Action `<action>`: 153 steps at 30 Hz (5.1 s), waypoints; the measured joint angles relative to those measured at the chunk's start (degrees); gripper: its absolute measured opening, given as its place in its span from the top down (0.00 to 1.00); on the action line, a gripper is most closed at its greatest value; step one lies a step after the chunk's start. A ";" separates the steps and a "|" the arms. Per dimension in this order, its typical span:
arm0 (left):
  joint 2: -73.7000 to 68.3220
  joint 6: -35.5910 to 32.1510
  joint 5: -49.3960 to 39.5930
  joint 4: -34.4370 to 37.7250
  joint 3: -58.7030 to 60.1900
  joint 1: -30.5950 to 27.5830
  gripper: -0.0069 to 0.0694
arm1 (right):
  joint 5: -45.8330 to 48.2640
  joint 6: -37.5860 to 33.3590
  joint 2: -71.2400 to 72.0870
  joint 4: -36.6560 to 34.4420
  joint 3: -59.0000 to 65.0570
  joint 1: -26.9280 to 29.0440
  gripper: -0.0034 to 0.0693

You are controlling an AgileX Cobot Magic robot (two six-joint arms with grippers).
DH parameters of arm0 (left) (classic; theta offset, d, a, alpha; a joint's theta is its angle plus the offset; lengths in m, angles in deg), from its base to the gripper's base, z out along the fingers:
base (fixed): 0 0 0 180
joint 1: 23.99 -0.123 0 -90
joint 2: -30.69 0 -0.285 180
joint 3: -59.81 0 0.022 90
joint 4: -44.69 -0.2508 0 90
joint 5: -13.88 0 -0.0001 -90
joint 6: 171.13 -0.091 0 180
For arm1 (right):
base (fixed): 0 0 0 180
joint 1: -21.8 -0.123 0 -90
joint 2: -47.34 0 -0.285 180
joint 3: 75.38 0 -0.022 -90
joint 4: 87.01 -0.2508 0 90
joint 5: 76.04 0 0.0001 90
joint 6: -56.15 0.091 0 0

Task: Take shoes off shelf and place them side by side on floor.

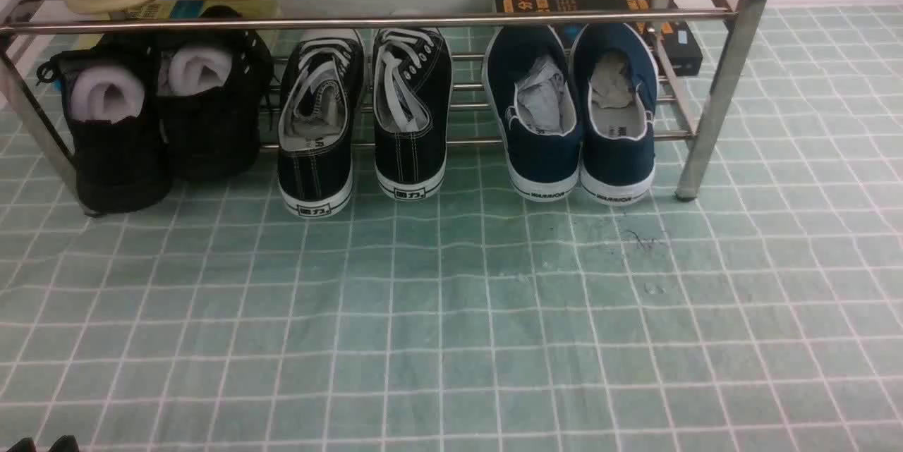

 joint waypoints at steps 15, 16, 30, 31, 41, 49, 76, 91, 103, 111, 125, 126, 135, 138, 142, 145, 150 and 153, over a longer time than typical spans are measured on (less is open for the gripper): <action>0.00 0.00 0.00 0.00 0.00 0.00 0.59 | 0.00 0.00 0.00 0.00 0.00 0.00 0.62; 0.00 0.00 0.00 0.00 0.00 0.00 0.59 | 0.00 0.00 0.00 0.00 0.00 0.00 0.62; 0.00 0.00 0.00 0.00 0.00 0.00 0.59 | -0.07 0.07 0.00 -1.08 0.00 0.00 0.62; 0.00 0.00 0.00 0.00 0.00 0.00 0.59 | -0.07 0.25 0.00 -1.35 0.00 0.00 0.62; 0.00 0.00 0.00 0.00 0.00 0.00 0.59 | -0.12 12.57 0.00 -35.07 0.54 0.00 0.62; 0.00 0.00 0.00 0.00 0.00 0.00 0.59 | -0.58 7.93 0.00 -37.98 0.59 0.00 0.68; 0.00 0.00 0.00 0.00 0.00 0.00 0.59 | 46.71 -18.31 -71.25 -25.63 -56.39 -0.06 0.95; 0.00 0.00 0.00 0.00 0.00 0.00 0.59 | 45.97 -16.32 -96.90 -22.30 -83.16 -20.25 0.90; 0.00 0.00 0.00 0.00 0.00 0.00 0.59 | 44.52 -1.03 -115.45 -2.82 -114.22 -26.06 0.54; 0.00 0.00 0.00 0.00 0.00 0.00 0.59 | 34.84 2.45 -123.01 3.60 -120.19 -26.06 0.41; 0.00 0.00 0.00 0.00 0.00 0.00 0.59 | 32.00 5.79 -127.91 6.19 -120.29 -26.18 0.74; 0.00 0.00 0.00 0.00 0.00 0.00 0.59 | 32.00 5.79 -127.86 6.03 -120.36 -26.27 0.85; 0.00 0.00 0.00 0.00 0.00 0.00 0.59 | 38.62 5.79 -122.56 0.12 -120.36 -26.83 0.90; 0.00 0.00 0.00 0.00 0.00 0.00 0.59 | 41.15 5.79 -120.38 -1.36 -120.38 -27.59 0.90; 0.00 0.00 0.00 0.00 0.00 0.00 0.59 | 46.68 5.79 -116.45 -1.79 -120.62 -28.88 0.90; 0.00 0.00 0.00 0.00 0.00 0.00 0.59 | 49.87 5.79 -114.28 -1.79 -120.67 -29.63 0.90; 0.00 0.00 0.00 0.00 0.00 0.00 0.59 | 50.07 5.79 -111.12 -1.79 -120.67 -31.22 0.90; 0.00 0.00 0.00 0.00 0.00 0.00 0.59 | 50.10 5.92 -109.36 -2.16 -120.56 -32.71 0.90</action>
